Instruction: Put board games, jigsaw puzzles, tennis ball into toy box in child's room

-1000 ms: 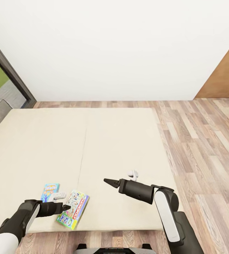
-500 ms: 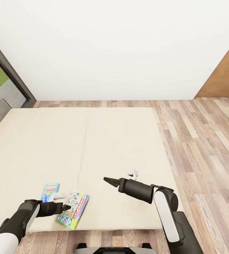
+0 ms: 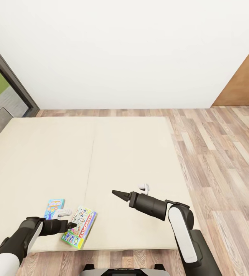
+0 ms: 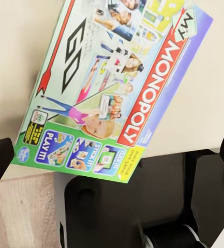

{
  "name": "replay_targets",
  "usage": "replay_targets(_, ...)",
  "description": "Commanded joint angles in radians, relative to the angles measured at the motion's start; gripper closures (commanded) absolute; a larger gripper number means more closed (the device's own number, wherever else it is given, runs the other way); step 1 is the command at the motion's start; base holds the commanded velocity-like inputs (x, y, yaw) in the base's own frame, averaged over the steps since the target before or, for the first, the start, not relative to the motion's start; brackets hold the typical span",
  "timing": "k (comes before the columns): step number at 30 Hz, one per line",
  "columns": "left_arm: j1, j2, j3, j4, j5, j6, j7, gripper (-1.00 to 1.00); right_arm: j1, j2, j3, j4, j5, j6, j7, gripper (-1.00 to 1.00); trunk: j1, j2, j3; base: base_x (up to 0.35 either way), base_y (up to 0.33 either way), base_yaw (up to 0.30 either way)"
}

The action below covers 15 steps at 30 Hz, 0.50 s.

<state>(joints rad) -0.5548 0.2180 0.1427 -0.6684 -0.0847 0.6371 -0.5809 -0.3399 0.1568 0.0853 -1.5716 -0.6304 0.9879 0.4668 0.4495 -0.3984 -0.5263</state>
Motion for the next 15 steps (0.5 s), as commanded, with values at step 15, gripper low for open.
replay_targets(15, -0.003, 0.0, 0.01, -0.018, -0.01, 0.004, -0.001, -1.0, -0.001, 0.0, -0.002, -0.001, -0.004, 0.015, 0.006, -1.0, 0.001, -0.002, -0.001, 0.0, 0.0, 0.0)
